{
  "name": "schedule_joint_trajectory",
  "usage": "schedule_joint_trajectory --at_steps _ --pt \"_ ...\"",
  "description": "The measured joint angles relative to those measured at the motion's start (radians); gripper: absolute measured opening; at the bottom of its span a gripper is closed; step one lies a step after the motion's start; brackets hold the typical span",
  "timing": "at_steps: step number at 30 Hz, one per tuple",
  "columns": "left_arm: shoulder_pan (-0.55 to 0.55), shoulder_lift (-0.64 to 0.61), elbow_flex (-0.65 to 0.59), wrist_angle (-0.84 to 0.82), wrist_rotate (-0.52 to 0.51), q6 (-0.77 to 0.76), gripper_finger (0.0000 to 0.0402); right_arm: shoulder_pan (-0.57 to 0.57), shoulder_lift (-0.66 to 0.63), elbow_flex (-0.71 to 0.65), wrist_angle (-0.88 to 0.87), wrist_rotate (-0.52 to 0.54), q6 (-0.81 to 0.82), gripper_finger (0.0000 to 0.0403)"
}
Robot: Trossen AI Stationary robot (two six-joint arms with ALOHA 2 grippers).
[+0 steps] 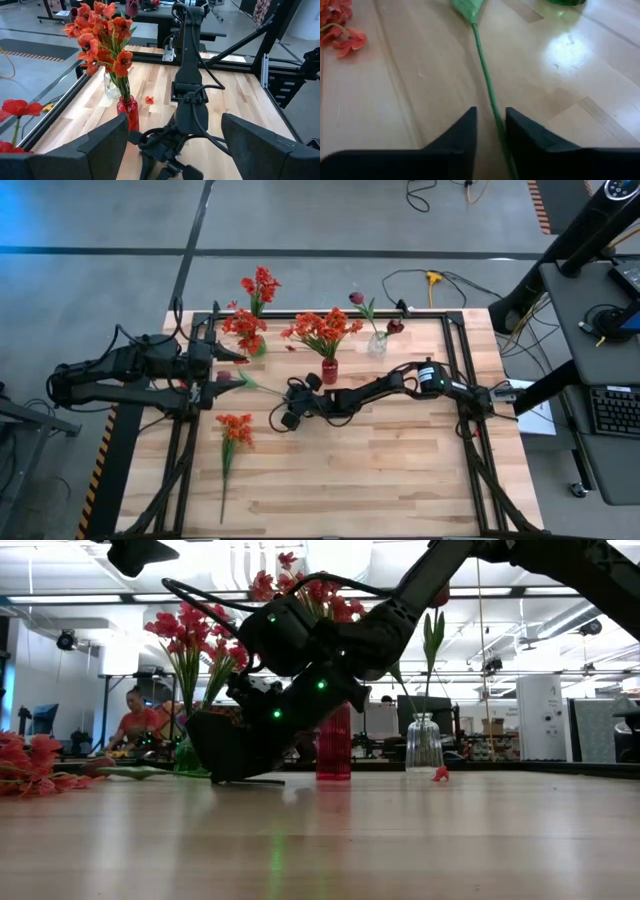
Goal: Sort flowers into vase by color
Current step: Put the red flower into the transparent vase
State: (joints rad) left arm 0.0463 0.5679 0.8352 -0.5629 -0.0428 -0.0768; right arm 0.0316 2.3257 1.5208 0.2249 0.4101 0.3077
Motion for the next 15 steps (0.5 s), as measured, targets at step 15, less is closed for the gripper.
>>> schedule_joint_trajectory --at_steps 15 --pt "0.000 0.000 0.000 0.000 0.000 0.008 0.0300 0.014 -0.085 -0.005 -0.180 -0.053 -0.016 0.0013"
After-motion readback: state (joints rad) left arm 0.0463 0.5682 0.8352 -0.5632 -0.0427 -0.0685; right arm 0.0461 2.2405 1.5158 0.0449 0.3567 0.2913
